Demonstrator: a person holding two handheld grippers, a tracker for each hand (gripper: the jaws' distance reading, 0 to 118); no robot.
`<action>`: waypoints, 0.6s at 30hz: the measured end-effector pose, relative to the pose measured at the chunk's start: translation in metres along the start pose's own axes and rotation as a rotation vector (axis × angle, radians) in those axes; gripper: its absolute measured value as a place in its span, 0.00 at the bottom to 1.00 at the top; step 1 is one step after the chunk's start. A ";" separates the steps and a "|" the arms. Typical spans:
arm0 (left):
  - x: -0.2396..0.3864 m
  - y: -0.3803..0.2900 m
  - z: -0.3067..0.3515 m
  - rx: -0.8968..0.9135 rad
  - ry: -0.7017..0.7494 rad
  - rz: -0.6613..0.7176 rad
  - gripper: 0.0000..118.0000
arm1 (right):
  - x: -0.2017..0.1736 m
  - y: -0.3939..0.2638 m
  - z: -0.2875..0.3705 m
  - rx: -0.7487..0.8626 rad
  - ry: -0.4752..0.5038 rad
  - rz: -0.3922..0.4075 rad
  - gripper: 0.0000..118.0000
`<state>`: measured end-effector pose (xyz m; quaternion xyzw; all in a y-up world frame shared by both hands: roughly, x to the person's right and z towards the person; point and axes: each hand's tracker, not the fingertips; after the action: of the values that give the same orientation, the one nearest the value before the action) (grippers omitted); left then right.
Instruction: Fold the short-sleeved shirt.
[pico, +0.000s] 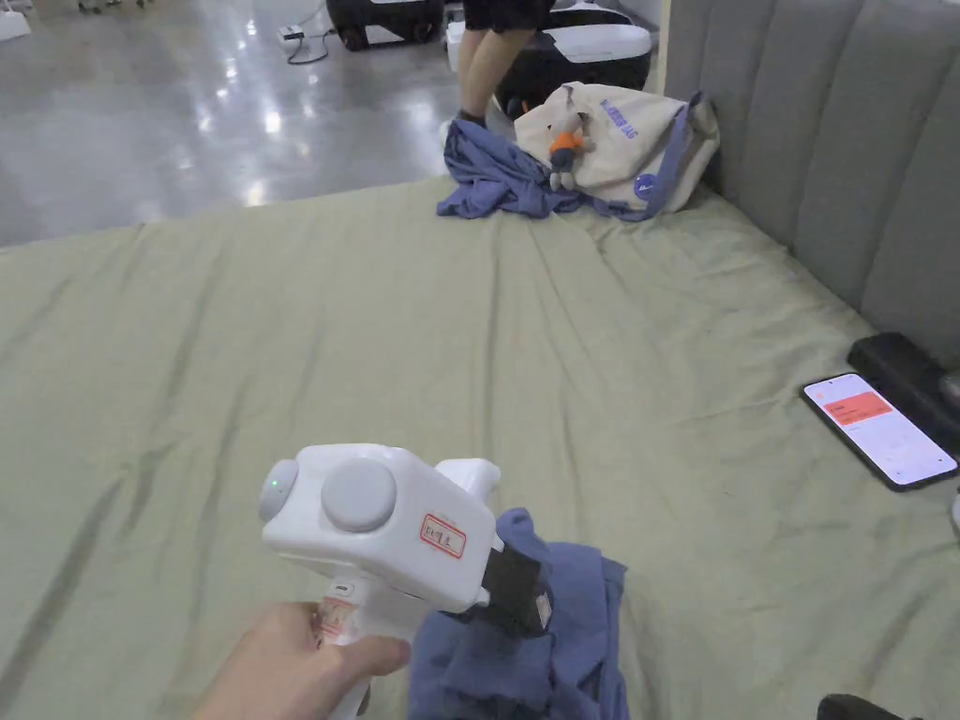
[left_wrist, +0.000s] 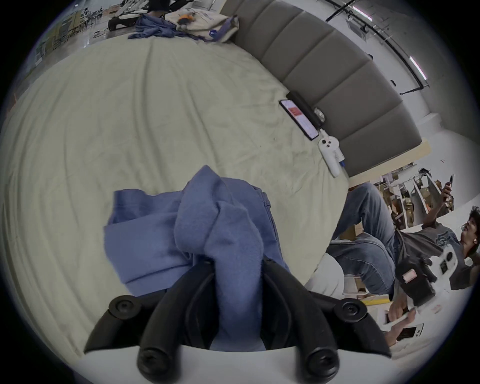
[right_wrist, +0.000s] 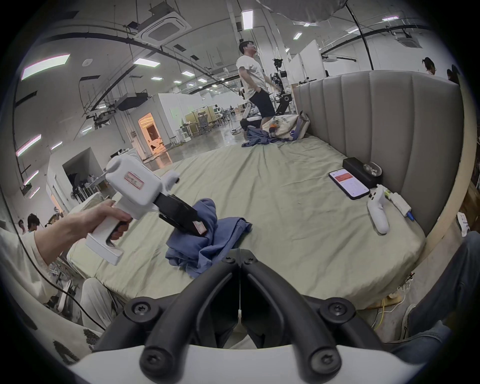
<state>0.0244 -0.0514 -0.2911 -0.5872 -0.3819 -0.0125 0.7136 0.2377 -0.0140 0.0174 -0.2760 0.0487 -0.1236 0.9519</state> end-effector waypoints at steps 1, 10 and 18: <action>0.002 0.001 -0.006 0.004 0.017 0.007 0.18 | 0.002 -0.001 0.002 0.002 -0.004 -0.004 0.02; 0.015 -0.004 -0.018 0.056 -0.094 0.115 0.61 | 0.007 -0.003 0.007 0.000 -0.010 -0.006 0.02; 0.047 -0.012 0.038 0.253 -0.251 0.017 0.61 | 0.004 -0.001 0.011 0.007 -0.013 0.000 0.02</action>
<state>0.0317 -0.0027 -0.2537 -0.4928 -0.4618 0.1152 0.7284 0.2428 -0.0102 0.0268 -0.2733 0.0422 -0.1220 0.9532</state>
